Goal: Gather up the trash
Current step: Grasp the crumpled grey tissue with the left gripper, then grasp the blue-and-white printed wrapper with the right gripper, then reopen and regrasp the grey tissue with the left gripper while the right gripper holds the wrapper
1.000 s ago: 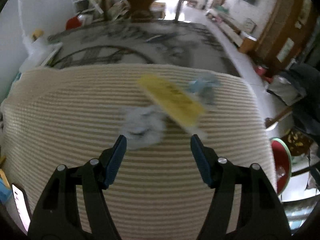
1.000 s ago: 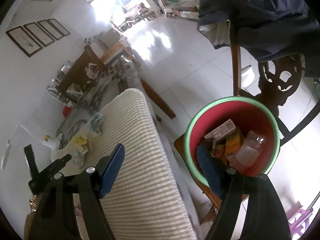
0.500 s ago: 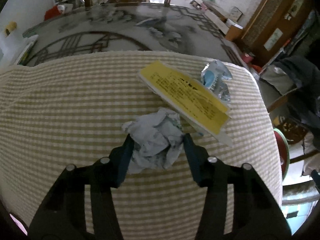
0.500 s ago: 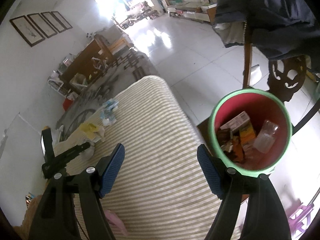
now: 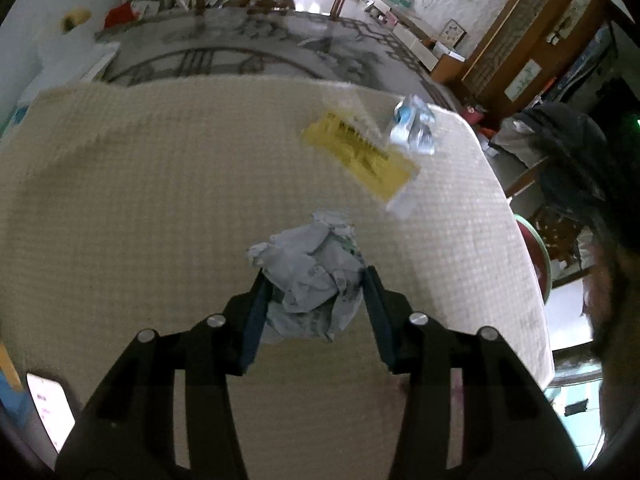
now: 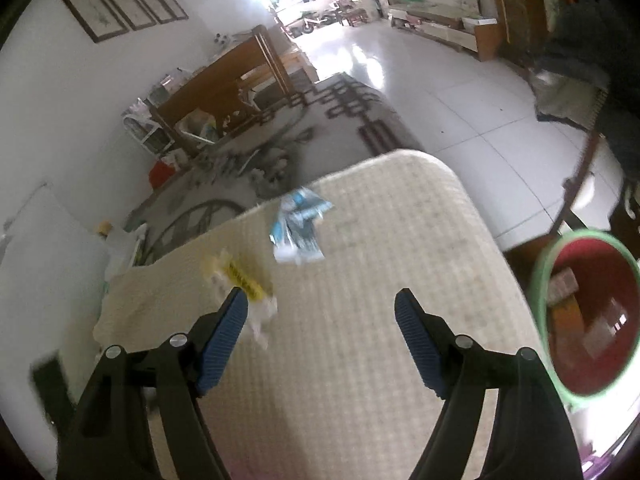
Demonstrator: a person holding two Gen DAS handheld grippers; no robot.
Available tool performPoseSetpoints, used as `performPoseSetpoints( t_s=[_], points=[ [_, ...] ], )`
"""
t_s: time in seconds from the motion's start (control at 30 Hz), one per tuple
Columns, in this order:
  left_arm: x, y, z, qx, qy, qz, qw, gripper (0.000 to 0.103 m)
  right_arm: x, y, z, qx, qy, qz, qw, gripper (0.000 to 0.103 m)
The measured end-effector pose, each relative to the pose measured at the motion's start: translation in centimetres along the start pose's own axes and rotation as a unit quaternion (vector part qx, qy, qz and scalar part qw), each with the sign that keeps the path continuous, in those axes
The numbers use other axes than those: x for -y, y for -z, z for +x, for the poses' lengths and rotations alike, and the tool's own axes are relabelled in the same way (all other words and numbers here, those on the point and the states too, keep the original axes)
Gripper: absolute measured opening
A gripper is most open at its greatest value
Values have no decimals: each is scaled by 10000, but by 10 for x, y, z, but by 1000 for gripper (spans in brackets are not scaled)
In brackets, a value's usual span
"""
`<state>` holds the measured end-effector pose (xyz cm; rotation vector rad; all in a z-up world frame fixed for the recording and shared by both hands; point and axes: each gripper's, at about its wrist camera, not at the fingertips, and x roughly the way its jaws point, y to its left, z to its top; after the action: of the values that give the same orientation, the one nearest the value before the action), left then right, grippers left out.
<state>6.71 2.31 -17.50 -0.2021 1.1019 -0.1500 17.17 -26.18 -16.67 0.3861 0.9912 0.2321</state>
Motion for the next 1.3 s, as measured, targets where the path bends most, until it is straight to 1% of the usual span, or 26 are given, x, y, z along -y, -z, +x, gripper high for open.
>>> performPoseSetpoints(
  t_s=[0.1, 0.27, 0.33, 0.4, 0.47, 0.53, 0.57, 0.6, 0.63, 0.7, 0.87, 0.93, 0.97, 1.03, 1.17, 1.23, 1.3],
  points=[
    [-7, 15, -4, -62, -17, -47, 10000, 45, -11, -20, 42, -123, 162, 88, 9998, 74],
    [-21, 23, -7, -77, 9, -147, 9999, 45, -24, -43, 107, -413, 642, 141, 9970, 74],
    [-26, 25, -8, -78, 21, -209, 9997, 45, -23, -45, 120, -471, 702, 200, 9962, 74],
    [-30, 28, -9, -83, 31, -253, 9996, 45, -26, -47, 135, -575, 857, 172, 9945, 74],
    [-33, 29, -8, -104, 40, -267, 9996, 45, -28, -47, 142, -611, 952, 103, 9935, 73],
    [-35, 32, -8, -113, 50, -267, 9996, 45, -30, -46, 149, -685, 974, -15, 9929, 56],
    [-36, 32, -8, -121, 50, -266, 9996, 45, -31, -46, 151, -739, 948, -64, 9927, 43],
    [-36, 33, -7, -138, 57, -264, 9995, 45, -34, -46, 152, -724, 954, -100, 9927, 40],
    [-37, 34, -7, -151, 64, -261, 9995, 45, -35, -46, 150, -706, 916, -144, 9932, 37],
    [-38, 34, -5, -174, 83, -254, 9995, 45, -38, -44, 143, -662, 820, -221, 9942, 34],
    [-35, 32, -1, -188, 147, -194, 9995, 46, -48, -40, 107, -531, 335, -374, 9973, 33],
    [-34, 31, 1, -189, 165, -174, 9995, 46, -52, -34, 83, -487, 68, -458, 9977, 30],
    [-33, 30, 2, -187, 175, -169, 9995, 46, -54, -31, 76, -481, 2, -489, 9976, 30],
    [-33, 29, 3, -172, 213, -163, 9995, 46, -56, -19, 51, -459, -202, -597, 9970, 30],
    [-31, 28, 4, -150, 233, -143, 9995, 48, -59, 13, 11, -433, -376, -850, 9947, 30],
    [-32, 29, 4, -154, 232, -141, 9995, 49, -58, 28, -2, -433, -410, -873, 9944, 30],
    [-33, 29, 5, -158, 244, -161, 9994, 50, -54, 47, -14, -413, -346, -887, 9946, 30]
  ],
)
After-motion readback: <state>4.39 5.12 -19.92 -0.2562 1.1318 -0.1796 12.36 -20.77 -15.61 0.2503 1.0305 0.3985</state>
